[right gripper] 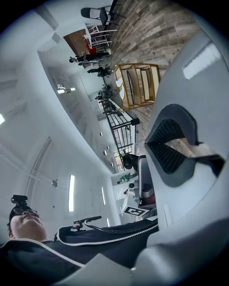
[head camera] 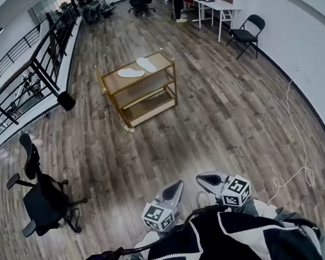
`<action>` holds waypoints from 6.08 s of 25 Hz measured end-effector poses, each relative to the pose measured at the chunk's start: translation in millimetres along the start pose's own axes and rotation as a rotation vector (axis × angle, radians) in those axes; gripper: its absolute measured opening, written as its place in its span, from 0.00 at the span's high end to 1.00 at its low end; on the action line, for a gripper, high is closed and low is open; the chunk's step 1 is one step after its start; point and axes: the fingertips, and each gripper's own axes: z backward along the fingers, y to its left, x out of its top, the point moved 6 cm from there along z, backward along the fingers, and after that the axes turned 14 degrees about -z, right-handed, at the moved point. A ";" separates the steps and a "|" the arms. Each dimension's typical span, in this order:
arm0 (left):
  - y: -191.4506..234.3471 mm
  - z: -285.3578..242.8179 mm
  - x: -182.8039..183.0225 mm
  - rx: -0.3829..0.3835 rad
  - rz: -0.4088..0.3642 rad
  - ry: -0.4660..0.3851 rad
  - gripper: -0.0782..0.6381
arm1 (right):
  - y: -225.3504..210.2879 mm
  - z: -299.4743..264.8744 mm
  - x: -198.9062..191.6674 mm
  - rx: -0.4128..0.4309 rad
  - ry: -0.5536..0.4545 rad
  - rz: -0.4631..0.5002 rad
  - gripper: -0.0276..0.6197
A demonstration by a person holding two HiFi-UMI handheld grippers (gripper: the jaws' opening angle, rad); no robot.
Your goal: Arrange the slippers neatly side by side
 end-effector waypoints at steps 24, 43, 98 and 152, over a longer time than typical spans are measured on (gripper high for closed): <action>64.0 -168.1 41.9 0.065 -0.038 0.010 0.87 | -160.9 -3.9 107.5 0.100 0.032 0.010 0.95; 208.3 -178.1 49.7 -0.021 -0.031 -0.022 0.87 | -186.2 -130.1 158.1 0.036 0.017 0.012 0.95; 468.9 -448.7 78.9 0.100 0.077 0.037 0.87 | -464.8 -302.4 376.7 0.176 0.077 0.169 0.95; 805.2 -438.1 89.1 0.268 0.082 -0.052 0.87 | -537.6 -605.0 520.7 0.245 0.153 0.212 0.95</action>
